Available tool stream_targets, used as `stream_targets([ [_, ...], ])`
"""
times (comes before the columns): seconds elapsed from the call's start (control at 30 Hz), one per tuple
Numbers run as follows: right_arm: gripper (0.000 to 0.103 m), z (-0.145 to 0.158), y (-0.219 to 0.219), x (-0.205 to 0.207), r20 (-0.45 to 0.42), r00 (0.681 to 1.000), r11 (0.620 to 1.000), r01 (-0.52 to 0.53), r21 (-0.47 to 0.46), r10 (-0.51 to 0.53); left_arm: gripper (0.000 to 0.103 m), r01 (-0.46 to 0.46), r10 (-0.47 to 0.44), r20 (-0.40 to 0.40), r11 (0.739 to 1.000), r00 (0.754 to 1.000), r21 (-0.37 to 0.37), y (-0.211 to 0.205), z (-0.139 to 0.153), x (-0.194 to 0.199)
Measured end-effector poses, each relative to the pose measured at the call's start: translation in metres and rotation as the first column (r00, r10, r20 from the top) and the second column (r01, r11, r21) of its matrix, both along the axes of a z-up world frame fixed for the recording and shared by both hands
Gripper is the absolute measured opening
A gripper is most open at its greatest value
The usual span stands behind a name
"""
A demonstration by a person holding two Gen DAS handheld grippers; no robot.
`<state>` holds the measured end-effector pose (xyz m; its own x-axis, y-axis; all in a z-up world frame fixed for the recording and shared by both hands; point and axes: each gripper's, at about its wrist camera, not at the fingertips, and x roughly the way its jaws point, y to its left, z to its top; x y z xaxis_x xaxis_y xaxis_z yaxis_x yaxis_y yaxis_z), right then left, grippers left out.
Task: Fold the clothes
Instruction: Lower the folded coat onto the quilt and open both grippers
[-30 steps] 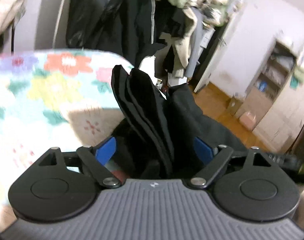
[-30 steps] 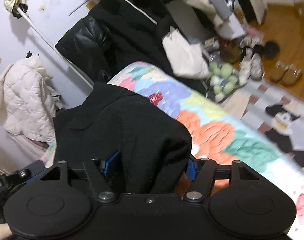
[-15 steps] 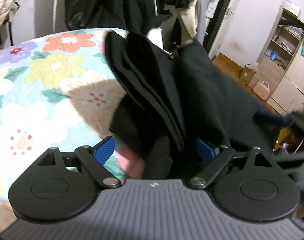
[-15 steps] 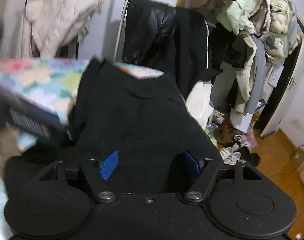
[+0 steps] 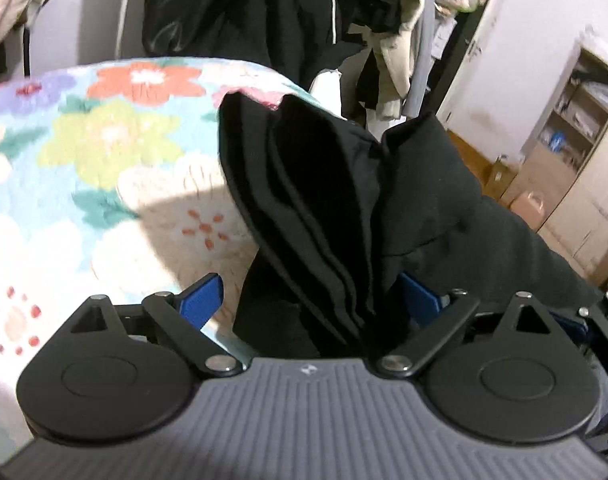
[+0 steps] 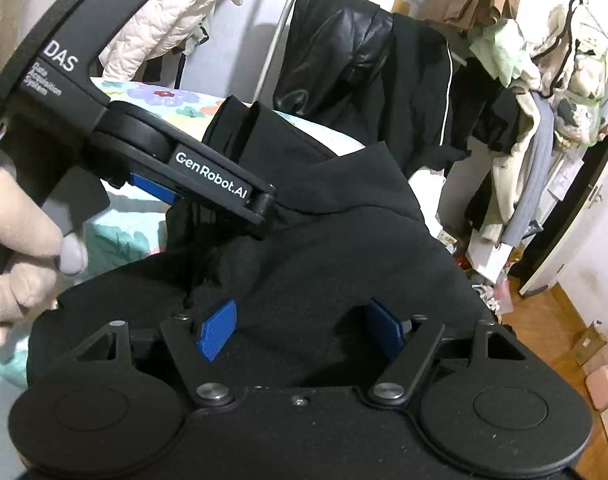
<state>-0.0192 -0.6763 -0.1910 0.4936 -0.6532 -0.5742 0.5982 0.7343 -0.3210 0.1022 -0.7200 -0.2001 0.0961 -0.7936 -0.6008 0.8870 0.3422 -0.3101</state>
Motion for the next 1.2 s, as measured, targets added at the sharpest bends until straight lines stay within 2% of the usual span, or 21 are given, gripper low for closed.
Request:
stream_targets([
  [0.1, 0.078, -0.004, -0.001, 0.001, 0.001, 1.0, 1.0, -0.005, -0.011, 0.005, 0.103, -0.004, 0.004, -0.03, 1.0, 1.0, -0.005, 0.003, -0.004, 0.006],
  [0.2, 0.078, -0.005, -0.005, 0.001, 0.03, 1.0, 1.0, -0.007, -0.006, 0.007, 0.103, 0.006, -0.006, -0.023, 1.0, 1.0, -0.001, 0.01, -0.004, 0.003],
  [0.3, 0.078, -0.008, 0.001, -0.005, 0.074, 0.997, 1.0, 0.002, -0.005, -0.001, 0.101, 0.038, -0.037, 0.01, 0.999, 0.999, -0.032, 0.022, 0.006, -0.007],
  [0.43, 0.078, -0.011, 0.007, -0.021, 0.146, 0.989, 1.0, 0.01, 0.007, -0.011, 0.103, 0.013, -0.001, 0.098, 0.993, 0.995, -0.119, 0.052, 0.037, -0.024],
  [0.53, 0.079, 0.0, 0.017, -0.033, 0.168, 0.985, 0.999, 0.027, 0.039, -0.034, 0.103, 0.018, 0.005, 0.141, 0.986, 0.99, -0.163, 0.082, 0.061, -0.035],
  [0.63, 0.088, 0.013, 0.029, -0.05, 0.192, 0.979, 0.994, 0.047, 0.099, -0.065, 0.103, 0.042, -0.006, 0.178, 0.979, 0.984, -0.198, 0.114, 0.075, -0.046],
  [0.7, 0.088, 0.02, 0.039, -0.063, 0.202, 0.974, 0.989, 0.074, 0.128, -0.099, 0.103, 0.031, 0.012, 0.259, 0.987, 0.966, -0.16, 0.131, 0.078, -0.059],
  [0.77, 0.088, 0.027, 0.048, -0.074, 0.198, 0.971, 0.984, 0.104, 0.148, -0.132, 0.103, 0.034, -0.006, 0.388, 0.997, 0.922, -0.064, 0.139, 0.08, -0.077],
  [0.83, 0.088, 0.032, 0.056, -0.083, 0.173, 0.972, 0.979, 0.134, 0.155, -0.161, 0.103, 0.012, -0.003, 0.429, 1.0, 0.903, -0.018, 0.148, 0.082, -0.091],
  [0.87, 0.088, 0.033, 0.061, -0.087, 0.168, 0.971, 0.976, 0.145, 0.165, -0.172, 0.103, 0.001, -0.002, 0.446, 1.0, 0.895, 0.002, 0.153, 0.082, -0.097],
  [0.97, 0.088, 0.038, 0.077, -0.099, 0.165, 0.965, 0.965, 0.167, 0.203, -0.202, 0.103, -0.014, 0.023, 0.423, 1.0, 0.906, -0.025, 0.169, 0.084, -0.111],
  [1.1, 0.088, 0.039, 0.098, -0.113, 0.213, 0.95, 0.949, 0.169, 0.266, -0.229, 0.103, -0.113, 0.132, 0.43, 0.991, 0.893, -0.069, 0.193, 0.079, -0.129],
  [1.2, 0.088, 0.039, 0.11, -0.115, 0.191, 0.96, 0.96, 0.16, 0.231, -0.206, 0.103, -0.102, 0.106, 0.471, 0.994, 0.875, -0.034, 0.192, 0.071, -0.14],
])
